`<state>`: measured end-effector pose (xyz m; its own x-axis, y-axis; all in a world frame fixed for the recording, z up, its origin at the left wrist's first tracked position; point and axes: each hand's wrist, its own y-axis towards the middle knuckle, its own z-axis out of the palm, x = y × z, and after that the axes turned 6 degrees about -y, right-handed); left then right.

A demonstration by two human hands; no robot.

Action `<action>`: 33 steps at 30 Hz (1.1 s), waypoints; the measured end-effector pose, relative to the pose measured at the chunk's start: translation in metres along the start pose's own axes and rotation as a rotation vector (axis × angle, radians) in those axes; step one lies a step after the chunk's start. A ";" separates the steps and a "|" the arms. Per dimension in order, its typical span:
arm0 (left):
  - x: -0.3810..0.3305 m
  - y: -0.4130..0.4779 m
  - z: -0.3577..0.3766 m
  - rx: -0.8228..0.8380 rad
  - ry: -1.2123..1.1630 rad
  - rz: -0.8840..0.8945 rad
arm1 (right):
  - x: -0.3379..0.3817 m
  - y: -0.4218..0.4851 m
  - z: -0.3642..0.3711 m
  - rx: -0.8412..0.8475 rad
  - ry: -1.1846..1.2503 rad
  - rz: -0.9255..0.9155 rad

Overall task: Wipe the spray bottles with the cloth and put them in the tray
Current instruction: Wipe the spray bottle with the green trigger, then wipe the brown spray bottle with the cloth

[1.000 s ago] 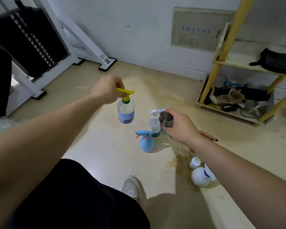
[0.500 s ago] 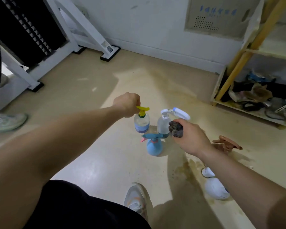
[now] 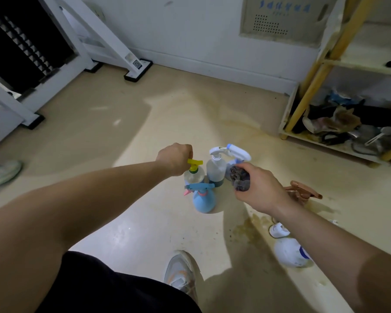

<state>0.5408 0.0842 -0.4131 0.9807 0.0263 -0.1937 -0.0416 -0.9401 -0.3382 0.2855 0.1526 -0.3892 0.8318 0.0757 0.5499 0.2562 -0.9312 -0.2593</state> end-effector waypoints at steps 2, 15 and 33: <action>-0.007 -0.005 -0.012 0.003 0.104 0.064 | 0.000 -0.007 -0.007 -0.008 0.018 -0.005; -0.165 -0.076 -0.077 0.098 0.377 0.437 | -0.042 -0.111 -0.124 -0.182 -0.123 0.083; -0.279 -0.024 0.078 0.021 0.154 0.426 | -0.203 -0.156 -0.111 -0.250 0.048 0.361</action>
<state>0.2538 0.1256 -0.4224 0.8922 -0.4136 -0.1813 -0.4499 -0.8490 -0.2770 0.0215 0.2425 -0.3722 0.8210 -0.2817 0.4965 -0.1790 -0.9529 -0.2448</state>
